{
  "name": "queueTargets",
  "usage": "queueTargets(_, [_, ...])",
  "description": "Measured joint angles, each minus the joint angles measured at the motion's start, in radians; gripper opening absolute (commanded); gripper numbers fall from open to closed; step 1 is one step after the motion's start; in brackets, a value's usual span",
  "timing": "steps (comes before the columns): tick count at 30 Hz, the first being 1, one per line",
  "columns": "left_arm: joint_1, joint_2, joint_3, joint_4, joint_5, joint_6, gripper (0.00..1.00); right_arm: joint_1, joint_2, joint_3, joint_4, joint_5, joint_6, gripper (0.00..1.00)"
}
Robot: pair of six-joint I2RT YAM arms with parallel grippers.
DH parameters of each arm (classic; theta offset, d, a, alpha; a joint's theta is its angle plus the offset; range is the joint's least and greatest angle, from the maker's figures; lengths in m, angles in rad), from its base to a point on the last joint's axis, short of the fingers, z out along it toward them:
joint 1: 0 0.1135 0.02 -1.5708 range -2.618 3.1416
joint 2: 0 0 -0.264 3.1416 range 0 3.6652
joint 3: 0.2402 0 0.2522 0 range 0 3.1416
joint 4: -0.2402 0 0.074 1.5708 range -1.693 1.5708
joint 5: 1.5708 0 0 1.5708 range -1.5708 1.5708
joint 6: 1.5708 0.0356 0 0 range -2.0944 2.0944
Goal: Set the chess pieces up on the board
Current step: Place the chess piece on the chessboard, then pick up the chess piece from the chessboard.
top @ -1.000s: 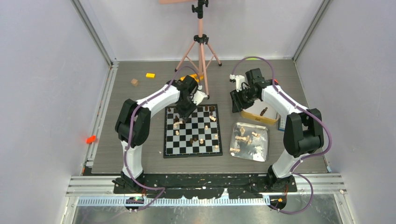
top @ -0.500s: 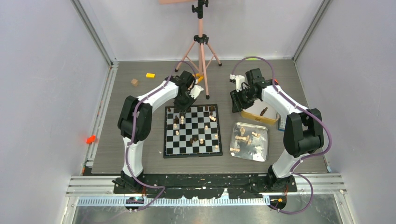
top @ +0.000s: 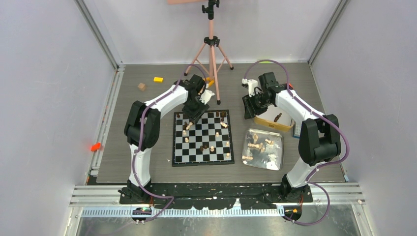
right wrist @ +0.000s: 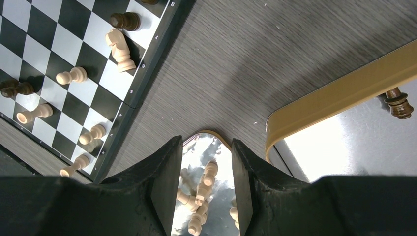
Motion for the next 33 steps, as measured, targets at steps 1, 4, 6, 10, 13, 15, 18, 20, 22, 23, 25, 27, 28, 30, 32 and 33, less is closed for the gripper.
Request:
queueTargets(1, [0.0,0.0,0.0,-0.001,0.0,-0.001,0.52,0.0,0.0,0.0,-0.001,0.0,0.0,0.47])
queueTargets(4, [0.0,-0.004,-0.003,-0.001,0.001,0.0,0.54,0.0,0.0,0.0,-0.002,-0.001,0.0,0.47])
queueTargets(6, [0.0,-0.013,-0.01,-0.002,0.003,0.0,0.54,0.0,0.0,0.0,-0.002,-0.003,0.0,0.47])
queueTargets(10, [0.0,-0.048,-0.038,-0.003,0.009,0.002,0.52,0.0,0.0,0.0,-0.003,-0.005,0.0,0.47])
queueTargets(13, [0.0,-0.068,-0.056,-0.004,0.009,0.004,0.49,0.0,0.0,0.0,-0.003,-0.009,0.0,0.47])
queueTargets(15, [0.0,-0.069,-0.064,-0.004,0.009,0.005,0.47,0.0,0.0,0.0,-0.005,-0.011,0.0,0.47])
queueTargets(18, [0.0,-0.069,-0.077,-0.005,0.01,0.008,0.43,0.0,0.0,0.0,-0.008,-0.011,0.0,0.47])
queueTargets(20, [0.0,-0.069,-0.079,-0.005,0.01,0.011,0.42,0.0,0.0,0.0,-0.01,-0.011,0.0,0.47])
queueTargets(22, [0.0,-0.069,-0.079,-0.005,0.011,0.013,0.41,0.0,0.0,0.0,-0.01,-0.011,0.0,0.47])
queueTargets(23, [0.0,-0.069,-0.08,-0.005,0.011,0.015,0.4,0.0,0.0,0.0,-0.01,-0.011,0.0,0.47])
queueTargets(25, [0.0,-0.069,-0.081,-0.005,0.013,0.021,0.39,0.0,0.0,0.0,-0.01,-0.011,0.0,0.48])
queueTargets(27, [0.0,-0.069,-0.083,-0.006,0.015,0.026,0.39,0.0,0.0,0.0,-0.01,-0.011,0.0,0.47])
queueTargets(28, [0.0,-0.069,-0.084,-0.006,0.016,0.027,0.38,0.0,0.0,0.0,-0.01,-0.011,0.0,0.47])
queueTargets(30, [0.0,-0.069,-0.085,-0.006,0.018,0.03,0.38,0.0,0.0,0.0,-0.01,-0.012,0.0,0.47])
queueTargets(32, [0.0,-0.069,-0.087,-0.006,0.018,0.031,0.38,0.0,0.0,0.0,-0.01,-0.013,0.0,0.47])
queueTargets(33, [0.0,-0.069,-0.089,-0.006,0.018,0.031,0.38,0.0,0.0,0.0,-0.01,-0.014,0.0,0.47])
